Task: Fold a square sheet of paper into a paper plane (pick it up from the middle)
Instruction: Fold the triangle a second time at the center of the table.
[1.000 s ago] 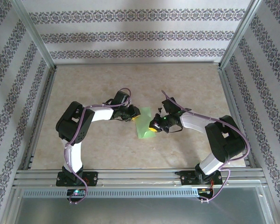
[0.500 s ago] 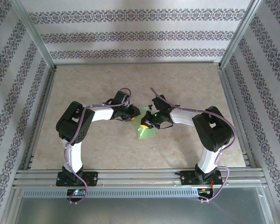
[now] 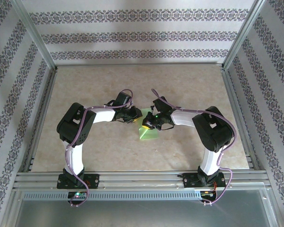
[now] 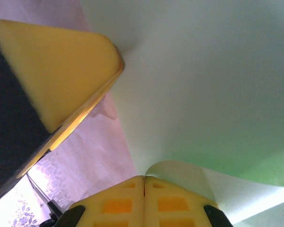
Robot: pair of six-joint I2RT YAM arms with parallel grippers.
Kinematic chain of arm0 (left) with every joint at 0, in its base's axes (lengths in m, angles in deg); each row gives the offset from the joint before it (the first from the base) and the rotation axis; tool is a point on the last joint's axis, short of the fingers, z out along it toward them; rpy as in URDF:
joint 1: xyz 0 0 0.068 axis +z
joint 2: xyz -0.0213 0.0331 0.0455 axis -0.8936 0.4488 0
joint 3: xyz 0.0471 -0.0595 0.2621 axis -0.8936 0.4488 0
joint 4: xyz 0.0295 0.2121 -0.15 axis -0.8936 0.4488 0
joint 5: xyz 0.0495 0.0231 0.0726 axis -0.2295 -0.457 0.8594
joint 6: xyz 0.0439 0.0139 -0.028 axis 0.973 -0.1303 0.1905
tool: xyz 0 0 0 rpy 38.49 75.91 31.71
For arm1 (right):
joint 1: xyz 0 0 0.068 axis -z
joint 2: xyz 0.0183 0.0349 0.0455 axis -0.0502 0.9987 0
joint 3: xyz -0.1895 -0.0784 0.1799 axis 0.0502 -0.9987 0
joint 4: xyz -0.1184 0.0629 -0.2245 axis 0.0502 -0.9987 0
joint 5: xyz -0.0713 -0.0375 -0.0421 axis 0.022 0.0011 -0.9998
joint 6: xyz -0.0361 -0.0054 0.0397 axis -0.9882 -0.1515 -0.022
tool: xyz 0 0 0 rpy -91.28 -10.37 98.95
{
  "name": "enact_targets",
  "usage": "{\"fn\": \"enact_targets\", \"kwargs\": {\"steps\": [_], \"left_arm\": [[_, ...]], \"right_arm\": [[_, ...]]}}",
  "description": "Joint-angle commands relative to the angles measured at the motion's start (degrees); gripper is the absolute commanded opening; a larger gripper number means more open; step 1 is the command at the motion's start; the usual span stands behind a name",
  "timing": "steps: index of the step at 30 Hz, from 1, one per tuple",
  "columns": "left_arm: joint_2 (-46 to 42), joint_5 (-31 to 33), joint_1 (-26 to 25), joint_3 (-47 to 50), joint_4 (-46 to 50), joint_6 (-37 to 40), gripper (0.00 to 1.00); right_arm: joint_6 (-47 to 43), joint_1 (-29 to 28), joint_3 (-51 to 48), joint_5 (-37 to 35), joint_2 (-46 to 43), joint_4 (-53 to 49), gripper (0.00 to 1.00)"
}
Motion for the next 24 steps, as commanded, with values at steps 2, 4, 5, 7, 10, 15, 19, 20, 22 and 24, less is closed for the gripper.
{"fn": "enact_targets", "kwargs": {"steps": [2,4,5,7,10,15,19,20,22,24], "left_arm": [[1.54,1.68,-0.06,0.63,4.50,0.19,0.23],[1.38,1.57,-0.12,0.75,4.43,0.17,0.23],[1.38,1.52,-0.09,0.72,4.42,0.16,0.22],[1.38,1.53,-0.08,0.81,4.26,0.10,0.23],[1.33,1.49,-0.09,0.90,4.22,0.07,0.23],[1.38,1.41,-0.05,0.83,4.15,0.01,0.23],[1.38,1.34,-0.05,0.81,4.25,0.02,0.23],[1.38,1.32,-0.03,0.87,4.10,-0.03,0.23],[1.38,1.30,-0.05,0.90,4.14,0.00,0.23],[1.39,1.29,-0.11,0.96,4.14,-0.02,0.23]], "right_arm": [[0.41,-0.61,0.87,-1.14,1.37,0.81,0.00],[0.24,-0.61,0.95,-1.00,1.59,0.80,0.01],[0.24,-0.61,0.96,-0.89,1.71,0.80,0.01],[0.06,-0.69,1.09,-0.53,1.94,0.70,0.01],[-0.40,-0.79,1.26,-0.01,2.20,0.56,0.01],[-0.99,-0.79,1.72,0.62,2.87,0.17,0.01],[-1.22,-0.79,1.82,0.58,3.05,-0.14,0.01],[-1.25,-0.79,1.84,0.62,3.05,-0.22,0.01],[-1.43,-0.79,1.96,0.79,3.18,-0.27,0.01],[-1.72,-0.79,2.07,1.10,3.31,-0.37,0.01]]}}
